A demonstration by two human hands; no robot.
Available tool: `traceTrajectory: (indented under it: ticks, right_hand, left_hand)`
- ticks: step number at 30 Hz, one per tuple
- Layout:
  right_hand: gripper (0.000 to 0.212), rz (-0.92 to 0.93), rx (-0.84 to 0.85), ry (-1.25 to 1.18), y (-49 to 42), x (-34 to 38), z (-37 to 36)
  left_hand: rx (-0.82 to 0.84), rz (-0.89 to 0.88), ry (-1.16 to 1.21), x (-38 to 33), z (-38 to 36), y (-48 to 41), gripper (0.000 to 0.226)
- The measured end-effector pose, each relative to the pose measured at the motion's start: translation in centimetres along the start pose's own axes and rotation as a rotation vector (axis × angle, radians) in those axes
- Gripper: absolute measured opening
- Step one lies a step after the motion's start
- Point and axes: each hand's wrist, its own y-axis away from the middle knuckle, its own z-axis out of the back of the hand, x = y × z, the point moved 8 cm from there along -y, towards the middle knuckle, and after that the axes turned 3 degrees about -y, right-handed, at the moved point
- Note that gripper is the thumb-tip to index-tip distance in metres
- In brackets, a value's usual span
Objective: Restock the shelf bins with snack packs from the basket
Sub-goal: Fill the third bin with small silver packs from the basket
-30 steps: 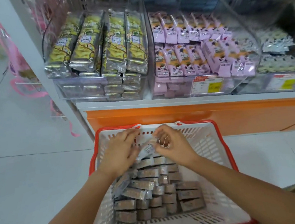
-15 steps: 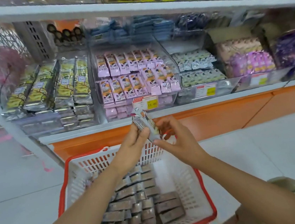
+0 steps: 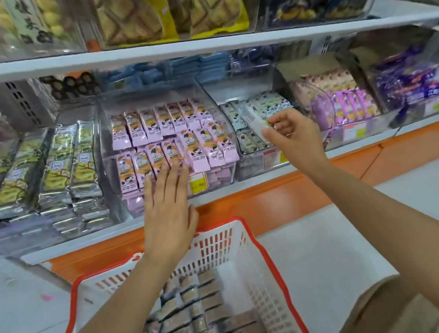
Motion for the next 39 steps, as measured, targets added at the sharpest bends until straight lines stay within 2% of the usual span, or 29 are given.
traceTrajectory:
  ticks: [5,8,16,23,30,34,39]
  right_hand:
    - [0.019,-0.07,0.085,0.314,-3.6,-3.0,-0.7]
    - [0.018,-0.1,0.071,0.459,-4.7,-4.5,0.4]
    - [0.023,-0.055,-0.095,0.651,-5.6,-7.3,6.0]
    - [0.021,-0.079,-0.077,0.88,-7.0,-8.2,5.8]
    - [0.019,-0.105,-0.045,0.98,-7.2,-8.5,5.6]
    - [0.018,-0.083,-0.053,0.912,-7.0,-8.1,5.6]
    - [0.015,0.079,-0.013,0.507,-3.3,-3.2,3.0]
  left_hand:
    - [-0.082,0.011,-0.047,-0.2,-0.5,-0.4,0.072]
    - [-0.099,0.04,-0.064,-0.4,-1.0,-0.5,0.075]
    - [-0.129,0.057,-0.079,-1.0,-1.5,-1.1,0.074]
    - [-0.122,0.059,-0.081,-1.1,-1.3,-1.2,0.074]
    - [-0.095,0.044,-0.123,-1.1,-1.6,-1.1,0.078]
    - [-0.07,0.028,-0.13,-1.1,-1.7,-1.1,0.078]
    - [-0.103,-0.012,-0.106,-1.3,-1.2,-0.8,0.079]
